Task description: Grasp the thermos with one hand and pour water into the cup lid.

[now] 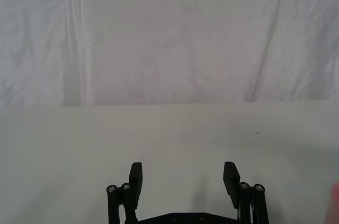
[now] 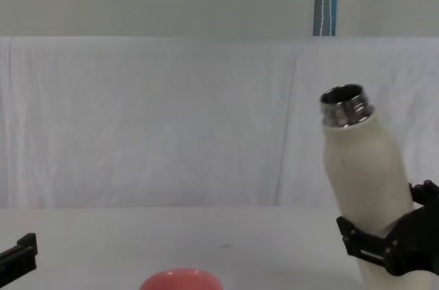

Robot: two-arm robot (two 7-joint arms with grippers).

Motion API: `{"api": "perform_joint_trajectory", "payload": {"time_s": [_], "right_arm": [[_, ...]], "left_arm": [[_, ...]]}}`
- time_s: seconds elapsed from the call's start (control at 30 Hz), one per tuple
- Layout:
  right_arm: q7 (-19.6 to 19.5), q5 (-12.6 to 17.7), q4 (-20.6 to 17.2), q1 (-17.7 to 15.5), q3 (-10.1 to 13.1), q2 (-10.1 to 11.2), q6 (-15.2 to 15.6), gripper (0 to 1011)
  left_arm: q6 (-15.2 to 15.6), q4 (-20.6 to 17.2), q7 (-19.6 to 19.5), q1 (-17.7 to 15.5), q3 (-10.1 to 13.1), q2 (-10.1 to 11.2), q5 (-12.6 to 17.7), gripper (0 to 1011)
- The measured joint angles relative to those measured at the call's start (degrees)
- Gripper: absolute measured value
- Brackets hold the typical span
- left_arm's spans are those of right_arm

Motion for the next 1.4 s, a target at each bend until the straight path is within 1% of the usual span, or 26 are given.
{"api": "perform_joint_trajectory", "payload": {"time_s": [0.03,0.07,0.13,0.17,0.2,0.27,0.37,0.4,0.57,0.67,0.8,1.03,1.4], "right_arm": [[0.28,0.93,-0.04,-0.09,0.34,-0.22,0.06,951],[0.78,2.49,-0.08,-0.28,1.01,-0.68,0.17,951],[1.26,4.11,-0.12,-0.45,1.6,-1.14,0.35,951],[1.71,5.6,-0.14,-0.59,2.18,-1.53,0.51,951],[1.71,5.6,-0.14,-0.59,2.18,-1.53,0.51,951],[2.62,8.73,-0.14,-0.81,3.3,-2.39,0.92,951],[3.26,10.76,-0.18,-0.94,3.93,-2.92,1.31,951],[3.62,12.13,-0.18,-0.98,4.38,-3.24,1.57,951],[4.52,15.43,-0.18,-1.0,5.23,-3.91,2.22,951],[4.78,16.54,-0.02,-0.91,5.32,-3.98,2.51,951],[4.99,17.27,0.8,-0.47,5.19,-3.95,2.61,951],[5.06,17.2,2.68,0.73,4.57,-3.54,2.52,951],[5.36,16.96,5.95,3.36,3.33,-3.69,1.76,951]], "left_arm": [[0.0,0.0,0.0,0.0,0.0,0.0,0.0,1001],[0.0,0.0,0.0,0.0,0.0,0.0,0.0,1001],[0.0,0.0,0.0,0.0,0.0,0.0,0.0,1001],[0.0,0.0,0.0,0.0,0.0,0.0,0.0,1001],[0.0,0.0,0.0,0.0,0.0,0.0,0.0,1001],[0.0,0.0,0.0,0.0,0.0,0.0,0.0,1001],[0.0,0.0,0.0,0.0,0.0,0.0,0.0,1001],[0.0,0.0,0.0,0.0,0.0,0.0,0.0,1001],[0.0,0.0,0.0,0.0,0.0,0.0,0.0,1001],[0.0,0.0,0.0,0.0,0.0,0.0,0.0,1001],[0.0,0.0,0.0,0.0,0.0,0.0,0.0,1001],[0.0,0.0,0.0,0.0,0.0,0.0,0.0,1001],[-0.01,0.0,0.0,0.0,0.0,0.0,0.01,1001]]}}
